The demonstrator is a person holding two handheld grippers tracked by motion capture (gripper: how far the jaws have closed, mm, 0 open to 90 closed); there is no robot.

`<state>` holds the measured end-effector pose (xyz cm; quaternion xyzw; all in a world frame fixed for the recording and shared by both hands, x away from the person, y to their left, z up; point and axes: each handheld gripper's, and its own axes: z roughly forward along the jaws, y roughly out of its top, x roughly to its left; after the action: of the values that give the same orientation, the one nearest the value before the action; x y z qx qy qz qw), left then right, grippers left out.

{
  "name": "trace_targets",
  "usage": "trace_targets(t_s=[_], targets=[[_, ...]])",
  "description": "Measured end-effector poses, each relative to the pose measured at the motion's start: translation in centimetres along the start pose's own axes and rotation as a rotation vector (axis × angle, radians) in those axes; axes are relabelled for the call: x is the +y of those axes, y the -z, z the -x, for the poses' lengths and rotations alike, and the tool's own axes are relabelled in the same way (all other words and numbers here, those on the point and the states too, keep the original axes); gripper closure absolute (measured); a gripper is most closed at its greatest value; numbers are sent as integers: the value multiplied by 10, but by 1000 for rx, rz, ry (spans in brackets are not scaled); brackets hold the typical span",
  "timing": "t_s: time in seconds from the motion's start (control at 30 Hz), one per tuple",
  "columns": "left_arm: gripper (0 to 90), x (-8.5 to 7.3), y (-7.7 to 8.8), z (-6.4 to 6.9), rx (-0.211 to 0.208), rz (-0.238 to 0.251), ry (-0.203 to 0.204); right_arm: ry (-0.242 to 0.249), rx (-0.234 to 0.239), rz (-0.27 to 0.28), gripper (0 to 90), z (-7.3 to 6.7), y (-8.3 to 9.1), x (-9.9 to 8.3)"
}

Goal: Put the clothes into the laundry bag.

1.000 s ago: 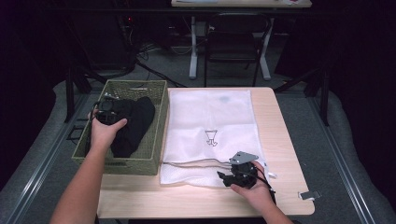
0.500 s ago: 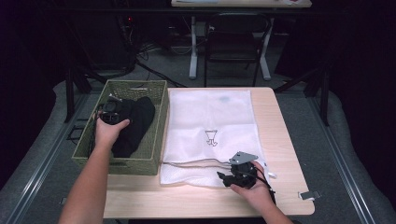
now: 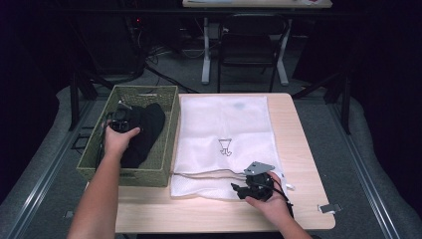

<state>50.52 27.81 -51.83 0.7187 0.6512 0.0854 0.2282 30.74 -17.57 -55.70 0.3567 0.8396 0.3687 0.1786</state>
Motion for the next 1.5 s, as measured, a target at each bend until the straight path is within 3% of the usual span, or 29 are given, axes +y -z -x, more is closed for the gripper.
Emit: trace_targets(t_s=[0.23, 0.47, 0.83, 1.1, 1.5], targets=[[280, 0, -9, 1, -3, -14, 15, -2, 2, 1, 302, 0, 0, 0], [257, 5, -13, 6, 5, -57, -1, -2, 2, 2, 301, 0, -1, 0], [241, 5, -23, 9, 22, -74, 27, -9, 4, 0, 295, 0, -2, 0], [200, 5, -28, 10, 20, -91, 18, -9, 0, -1, 286, -1, -3, 1], [156, 2, -35, 11, 52, -115, -13, -10, 0, 1, 282, 0, -3, 1]])
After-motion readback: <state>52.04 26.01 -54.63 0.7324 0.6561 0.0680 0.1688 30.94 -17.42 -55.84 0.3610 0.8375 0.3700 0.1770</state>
